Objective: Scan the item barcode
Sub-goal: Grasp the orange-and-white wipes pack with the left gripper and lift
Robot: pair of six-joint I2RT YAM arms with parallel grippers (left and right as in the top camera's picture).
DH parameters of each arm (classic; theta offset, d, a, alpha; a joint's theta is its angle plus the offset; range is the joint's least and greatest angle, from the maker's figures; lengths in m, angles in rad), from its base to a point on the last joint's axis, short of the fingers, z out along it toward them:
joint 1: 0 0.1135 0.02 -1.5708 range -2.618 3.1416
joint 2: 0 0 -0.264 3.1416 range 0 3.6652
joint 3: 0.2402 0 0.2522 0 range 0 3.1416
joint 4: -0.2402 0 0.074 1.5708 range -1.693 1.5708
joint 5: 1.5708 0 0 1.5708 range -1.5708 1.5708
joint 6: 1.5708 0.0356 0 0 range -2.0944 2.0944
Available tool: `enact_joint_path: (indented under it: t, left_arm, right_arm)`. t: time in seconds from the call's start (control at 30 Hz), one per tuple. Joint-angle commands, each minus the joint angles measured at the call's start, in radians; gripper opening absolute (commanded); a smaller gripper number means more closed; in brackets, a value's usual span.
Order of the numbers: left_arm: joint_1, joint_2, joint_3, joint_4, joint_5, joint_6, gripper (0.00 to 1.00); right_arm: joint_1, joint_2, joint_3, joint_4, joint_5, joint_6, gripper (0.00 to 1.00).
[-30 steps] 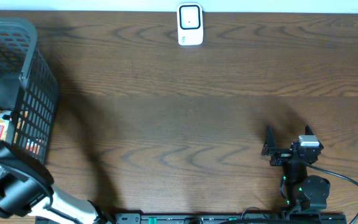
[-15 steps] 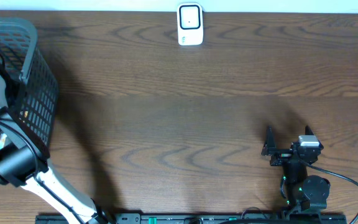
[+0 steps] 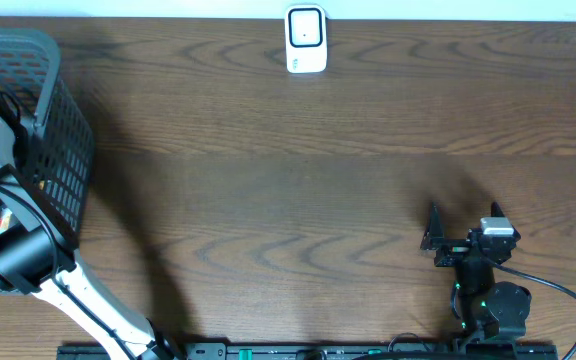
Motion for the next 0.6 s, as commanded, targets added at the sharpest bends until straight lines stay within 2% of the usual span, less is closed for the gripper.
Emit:
enact_joint_path:
  t: [0.0, 0.1, 0.2, 0.27, 0.33, 0.37, 0.57]
  left_arm:
    - [0.020, 0.018, -0.056, -0.005, -0.031, -0.029, 0.95]
    - [0.030, 0.018, -0.085, 0.009, -0.024, -0.028, 0.85]
    - [0.038, 0.018, -0.095, 0.009, -0.024, -0.029, 0.63]
    - [0.040, 0.018, -0.095, 0.009, -0.021, -0.029, 0.43]
    - [0.040, 0.018, -0.095, 0.009, -0.021, -0.029, 0.13]
    - [0.040, 0.018, -0.095, 0.009, -0.021, -0.029, 0.07]
    - [0.039, -0.024, -0.050, -0.045, -0.003, -0.029, 0.07]
  right_arm:
    - [0.007, -0.005, -0.002, -0.005, 0.001, 0.006, 0.99]
    - [0.007, -0.005, -0.002, -0.005, 0.001, 0.007, 0.99]
    - [0.007, -0.005, -0.002, -0.005, 0.001, 0.006, 0.99]
    - [0.007, -0.005, -0.002, -0.005, 0.001, 0.007, 0.99]
    - [0.007, -0.005, -0.002, -0.005, 0.001, 0.006, 0.99]
    - [0.007, -0.005, -0.002, -0.005, 0.001, 0.006, 0.99]
    - [0.007, -0.005, -0.002, -0.005, 0.001, 0.006, 0.99]
